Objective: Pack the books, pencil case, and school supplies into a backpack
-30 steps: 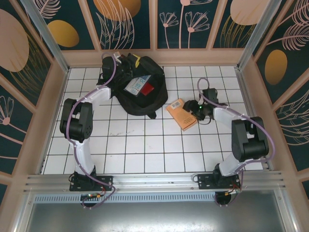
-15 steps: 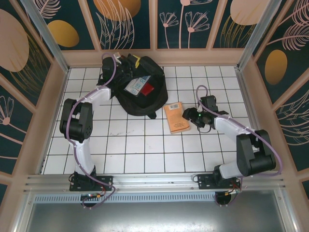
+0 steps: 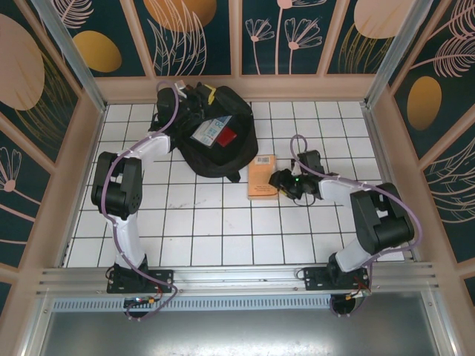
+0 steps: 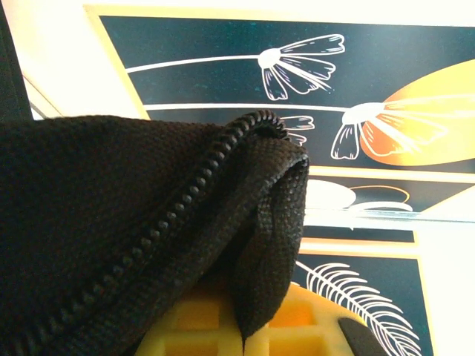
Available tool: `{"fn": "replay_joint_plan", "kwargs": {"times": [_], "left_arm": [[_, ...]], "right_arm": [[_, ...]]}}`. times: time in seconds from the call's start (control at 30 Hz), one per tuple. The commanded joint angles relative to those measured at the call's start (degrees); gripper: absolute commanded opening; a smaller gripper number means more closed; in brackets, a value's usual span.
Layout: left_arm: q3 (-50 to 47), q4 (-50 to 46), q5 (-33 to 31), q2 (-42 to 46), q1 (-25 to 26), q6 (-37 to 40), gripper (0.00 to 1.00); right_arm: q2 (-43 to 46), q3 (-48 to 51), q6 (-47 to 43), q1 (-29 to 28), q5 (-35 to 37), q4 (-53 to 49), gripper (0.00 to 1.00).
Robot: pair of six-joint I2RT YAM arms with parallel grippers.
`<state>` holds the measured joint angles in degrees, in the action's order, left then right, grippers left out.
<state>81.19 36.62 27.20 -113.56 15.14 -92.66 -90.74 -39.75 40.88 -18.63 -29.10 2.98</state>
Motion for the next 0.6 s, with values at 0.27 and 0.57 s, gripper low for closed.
{"fn": "replay_joint_plan", "kwargs": {"times": [0.27,0.57], "left_arm": [[-2.9,4.68,0.63,4.14,0.92,0.08,0.0],[-4.94,6.62,1.01,3.73,0.92,-1.07,0.0]], "right_arm": [[-12.94,-8.55,9.5,-4.02,-4.9,14.97,0.32],[-14.38,-12.36,12.11,-5.14,-6.31,17.95,0.27]]}}
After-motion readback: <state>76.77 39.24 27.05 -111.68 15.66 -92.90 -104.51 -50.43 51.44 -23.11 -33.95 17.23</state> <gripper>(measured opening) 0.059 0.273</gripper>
